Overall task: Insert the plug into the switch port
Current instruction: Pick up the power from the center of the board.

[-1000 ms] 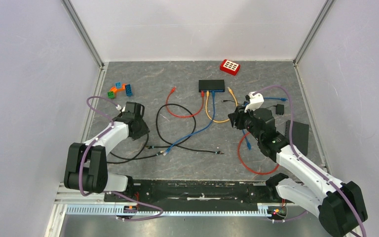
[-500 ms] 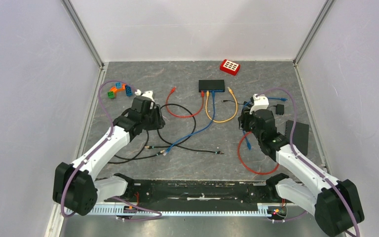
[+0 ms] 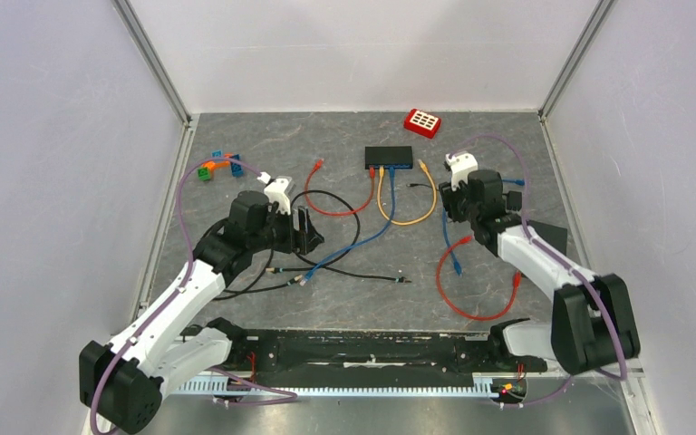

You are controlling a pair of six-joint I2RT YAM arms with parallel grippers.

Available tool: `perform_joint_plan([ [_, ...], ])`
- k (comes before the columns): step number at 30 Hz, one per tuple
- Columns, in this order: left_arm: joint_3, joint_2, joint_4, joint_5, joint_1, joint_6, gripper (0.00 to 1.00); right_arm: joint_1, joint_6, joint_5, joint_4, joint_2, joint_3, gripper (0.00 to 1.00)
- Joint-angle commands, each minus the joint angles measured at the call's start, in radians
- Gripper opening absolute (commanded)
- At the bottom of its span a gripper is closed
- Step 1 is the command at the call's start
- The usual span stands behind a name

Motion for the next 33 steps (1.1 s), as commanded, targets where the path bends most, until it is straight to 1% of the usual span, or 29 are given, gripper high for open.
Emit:
perform_joint_plan([
  [1, 0.005, -0.059, -0.002, -0.003, -0.003, 0.043, 0.79, -0.049, -0.06, -0.124, 0.033, 0.109, 0.15, 0.48],
  [3, 0.017, -0.073, -0.044, -0.062, -0.003, 0.041, 0.8, -0.07, -0.091, -0.126, 0.014, 0.158, 0.199, 0.48],
  [6, 0.022, -0.094, -0.054, -0.079, -0.003, 0.058, 0.8, -0.111, -0.126, -0.13, -0.055, 0.21, 0.264, 0.48],
  [9, 0.015, -0.094, -0.05, -0.067, -0.003, 0.065, 0.8, -0.159, -0.143, -0.109, -0.11, 0.243, 0.308, 0.47],
  [13, 0.025, -0.079, -0.046, -0.047, -0.003, 0.059, 0.79, -0.24, -0.102, -0.097, -0.164, 0.256, 0.32, 0.47],
  [15, 0.025, -0.077, -0.036, -0.021, -0.003, 0.064, 0.78, -0.261, -0.097, -0.081, -0.184, 0.259, 0.325, 0.47],
  [17, 0.025, -0.079, -0.034, -0.014, -0.004, 0.066, 0.77, -0.295, -0.116, -0.064, -0.201, 0.261, 0.33, 0.48],
  [19, 0.026, -0.083, -0.041, -0.012, -0.005, 0.069, 0.77, -0.325, -0.174, -0.106, -0.205, 0.266, 0.33, 0.48],
  [21, 0.025, -0.086, -0.044, -0.007, -0.007, 0.069, 0.77, -0.325, -0.269, -0.229, -0.201, 0.285, 0.334, 0.48],
  [23, 0.024, -0.085, -0.041, -0.007, -0.007, 0.066, 0.76, -0.319, -0.327, -0.346, -0.211, 0.32, 0.357, 0.46],
  [26, 0.034, -0.081, -0.055, -0.002, -0.008, 0.083, 0.76, -0.295, -0.347, -0.434, -0.164, 0.367, 0.375, 0.45],
  [28, 0.043, -0.082, -0.073, -0.016, -0.007, 0.096, 0.75, -0.282, -0.372, -0.457, -0.157, 0.414, 0.402, 0.45],
  [31, 0.039, -0.101, -0.074, -0.031, -0.007, 0.102, 0.75, -0.26, -0.392, -0.421, -0.205, 0.489, 0.491, 0.44],
  [33, 0.03, -0.113, -0.059, -0.036, -0.007, 0.096, 0.75, -0.24, -0.404, -0.401, -0.2, 0.517, 0.522, 0.44],
])
